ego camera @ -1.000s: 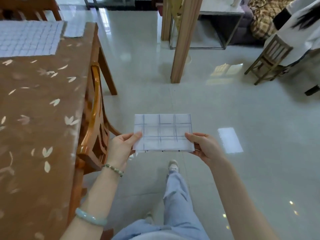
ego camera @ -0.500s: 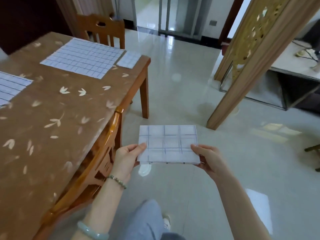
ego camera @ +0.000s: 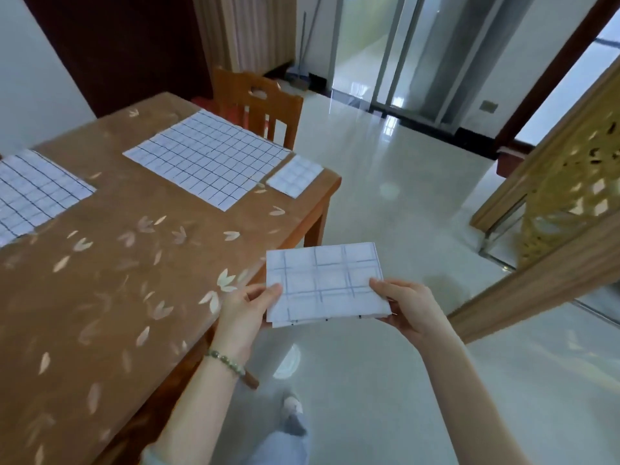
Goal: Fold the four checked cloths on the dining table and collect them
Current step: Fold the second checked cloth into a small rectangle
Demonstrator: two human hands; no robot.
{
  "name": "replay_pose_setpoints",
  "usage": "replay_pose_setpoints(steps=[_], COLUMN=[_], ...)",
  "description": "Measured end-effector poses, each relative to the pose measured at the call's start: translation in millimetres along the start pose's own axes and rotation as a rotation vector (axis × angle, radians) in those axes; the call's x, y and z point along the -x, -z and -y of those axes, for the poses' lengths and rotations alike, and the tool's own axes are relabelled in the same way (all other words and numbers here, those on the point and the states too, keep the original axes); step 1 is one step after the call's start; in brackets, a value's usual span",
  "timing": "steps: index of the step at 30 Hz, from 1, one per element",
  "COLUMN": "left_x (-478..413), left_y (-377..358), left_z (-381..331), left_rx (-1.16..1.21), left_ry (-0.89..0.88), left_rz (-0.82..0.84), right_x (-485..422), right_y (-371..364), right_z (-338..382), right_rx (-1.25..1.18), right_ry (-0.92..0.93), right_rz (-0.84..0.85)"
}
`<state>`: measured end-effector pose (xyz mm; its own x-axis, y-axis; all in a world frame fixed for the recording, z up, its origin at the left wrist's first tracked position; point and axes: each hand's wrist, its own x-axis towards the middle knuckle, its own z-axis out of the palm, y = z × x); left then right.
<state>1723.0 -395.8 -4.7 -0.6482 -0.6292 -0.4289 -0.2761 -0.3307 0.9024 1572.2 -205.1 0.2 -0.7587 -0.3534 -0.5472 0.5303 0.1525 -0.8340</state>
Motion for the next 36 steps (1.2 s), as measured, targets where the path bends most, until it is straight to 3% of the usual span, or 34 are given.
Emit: replay_pose_setpoints(steps=[9, 16, 24, 36], left_x=[-101.1, -171.2, -258.5, -316.0], left_y=[-20.2, -28.8, -61.2, -81.3], left_z=[-45.5, -51.9, -62.3, -31.3], left_rx=[0.032, 0.2, 0.178, 0.128], left_ry=[0.037, 0.136, 0.139, 0.23], left_rz=[-0.106, -0.223, -0.487, -0.753], right_x=[-115.7, -212.4, -335.9, -438.8], right_y=[-32.1, -63.0, -93.7, -136.2], right_z=[69.0, 105.6, 163.0, 159.3], right_rx=[0.082, 0.171, 0.344, 0.728], right_ry=[-0.047, -0.108, -0.151, -0.177], right_rz=[0.115, 0.248, 0.434, 0.547])
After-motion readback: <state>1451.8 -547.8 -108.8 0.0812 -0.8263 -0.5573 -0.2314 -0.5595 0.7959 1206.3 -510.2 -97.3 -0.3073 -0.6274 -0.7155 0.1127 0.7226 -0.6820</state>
